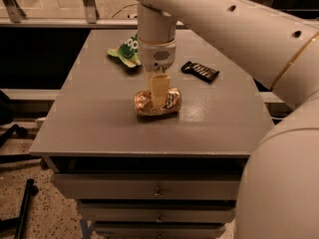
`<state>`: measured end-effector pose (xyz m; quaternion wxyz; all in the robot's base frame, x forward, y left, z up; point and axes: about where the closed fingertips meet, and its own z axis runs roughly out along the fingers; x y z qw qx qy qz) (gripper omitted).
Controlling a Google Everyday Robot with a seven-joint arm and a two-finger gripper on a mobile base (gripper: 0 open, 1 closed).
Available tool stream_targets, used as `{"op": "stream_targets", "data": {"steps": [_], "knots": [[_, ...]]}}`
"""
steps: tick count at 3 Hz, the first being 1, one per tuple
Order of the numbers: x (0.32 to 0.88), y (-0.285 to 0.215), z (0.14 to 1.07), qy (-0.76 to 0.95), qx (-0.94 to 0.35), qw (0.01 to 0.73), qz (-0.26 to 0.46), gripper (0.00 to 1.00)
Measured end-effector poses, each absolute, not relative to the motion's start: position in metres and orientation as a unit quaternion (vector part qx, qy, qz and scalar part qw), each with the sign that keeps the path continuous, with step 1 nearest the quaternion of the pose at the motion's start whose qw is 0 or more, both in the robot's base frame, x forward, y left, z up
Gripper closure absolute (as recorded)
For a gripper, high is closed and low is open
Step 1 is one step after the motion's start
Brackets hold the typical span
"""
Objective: Knock orange can over
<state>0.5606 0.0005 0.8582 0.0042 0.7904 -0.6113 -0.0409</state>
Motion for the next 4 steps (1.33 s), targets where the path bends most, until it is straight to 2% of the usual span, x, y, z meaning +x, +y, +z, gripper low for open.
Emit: {"op": "stream_targets", "data": {"steps": [1,3,4], "knots": [[0.562,0.003,0.858,-0.611,0.791,0.012,-0.034,0.98],[0.569,0.01,0.857,-0.611,0.791,-0.006,-0.031,0.53],[0.572,0.012,0.857,-0.612,0.791,-0.012,-0.029,0.22]]}}
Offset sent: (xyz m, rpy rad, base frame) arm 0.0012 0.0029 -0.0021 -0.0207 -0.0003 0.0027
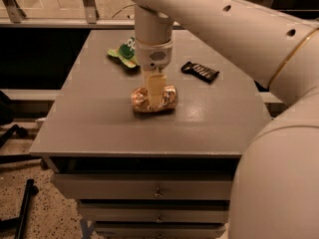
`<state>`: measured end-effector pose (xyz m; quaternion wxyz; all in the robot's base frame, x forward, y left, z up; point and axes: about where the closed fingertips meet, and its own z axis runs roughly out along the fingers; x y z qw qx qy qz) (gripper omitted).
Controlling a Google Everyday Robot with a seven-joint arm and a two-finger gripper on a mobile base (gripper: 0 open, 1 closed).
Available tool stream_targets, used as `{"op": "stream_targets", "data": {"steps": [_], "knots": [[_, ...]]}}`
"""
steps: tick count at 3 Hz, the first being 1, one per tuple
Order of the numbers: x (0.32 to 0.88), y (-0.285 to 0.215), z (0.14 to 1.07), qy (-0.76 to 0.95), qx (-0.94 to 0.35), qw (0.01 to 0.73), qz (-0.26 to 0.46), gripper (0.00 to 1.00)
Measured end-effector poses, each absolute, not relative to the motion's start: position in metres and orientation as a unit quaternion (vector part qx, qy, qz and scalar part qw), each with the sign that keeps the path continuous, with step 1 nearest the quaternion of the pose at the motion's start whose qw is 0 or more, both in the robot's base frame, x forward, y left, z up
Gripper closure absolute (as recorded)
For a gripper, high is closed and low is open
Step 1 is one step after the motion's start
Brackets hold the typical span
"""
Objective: Knock orange can over
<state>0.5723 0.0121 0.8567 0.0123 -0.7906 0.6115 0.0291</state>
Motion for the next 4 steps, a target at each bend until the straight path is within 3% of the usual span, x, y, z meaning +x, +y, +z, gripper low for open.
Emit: {"op": "stream_targets", "data": {"steps": [1,3,4], "knots": [[0.572,0.012,0.857,0.612,-0.791,0.012,0.029,0.01],[0.577,0.0,0.862,0.629,-0.776,0.034,0.013,0.0],[0.569,-0.036,0.879,0.66,-0.749,0.054,-0.006,0.0]]}}
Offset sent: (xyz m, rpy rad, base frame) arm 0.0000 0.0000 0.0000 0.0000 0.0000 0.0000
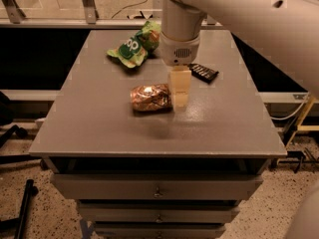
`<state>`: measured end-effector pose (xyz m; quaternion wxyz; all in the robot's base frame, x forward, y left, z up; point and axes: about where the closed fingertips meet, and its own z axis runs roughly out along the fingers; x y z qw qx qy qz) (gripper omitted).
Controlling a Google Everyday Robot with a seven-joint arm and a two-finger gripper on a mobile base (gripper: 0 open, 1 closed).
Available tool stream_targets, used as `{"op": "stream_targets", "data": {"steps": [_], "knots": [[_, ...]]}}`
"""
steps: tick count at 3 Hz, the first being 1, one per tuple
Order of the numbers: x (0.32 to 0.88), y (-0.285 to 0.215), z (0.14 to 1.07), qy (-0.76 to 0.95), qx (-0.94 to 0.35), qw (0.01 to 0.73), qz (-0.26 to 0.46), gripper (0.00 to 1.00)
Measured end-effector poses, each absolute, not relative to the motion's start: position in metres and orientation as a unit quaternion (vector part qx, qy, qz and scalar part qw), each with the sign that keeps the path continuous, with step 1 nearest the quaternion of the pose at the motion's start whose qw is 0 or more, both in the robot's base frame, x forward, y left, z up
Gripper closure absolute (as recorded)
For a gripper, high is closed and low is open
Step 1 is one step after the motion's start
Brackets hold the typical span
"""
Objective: Knock orange can over
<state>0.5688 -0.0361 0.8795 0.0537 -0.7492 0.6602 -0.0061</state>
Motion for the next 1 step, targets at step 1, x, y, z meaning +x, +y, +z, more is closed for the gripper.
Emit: {"op": "stream_targets", "data": {"steps": [1], "knots": [[0.5521,-0.0801,0.8909,0.697,-0.713,0.08,-0.012,0.0]]}}
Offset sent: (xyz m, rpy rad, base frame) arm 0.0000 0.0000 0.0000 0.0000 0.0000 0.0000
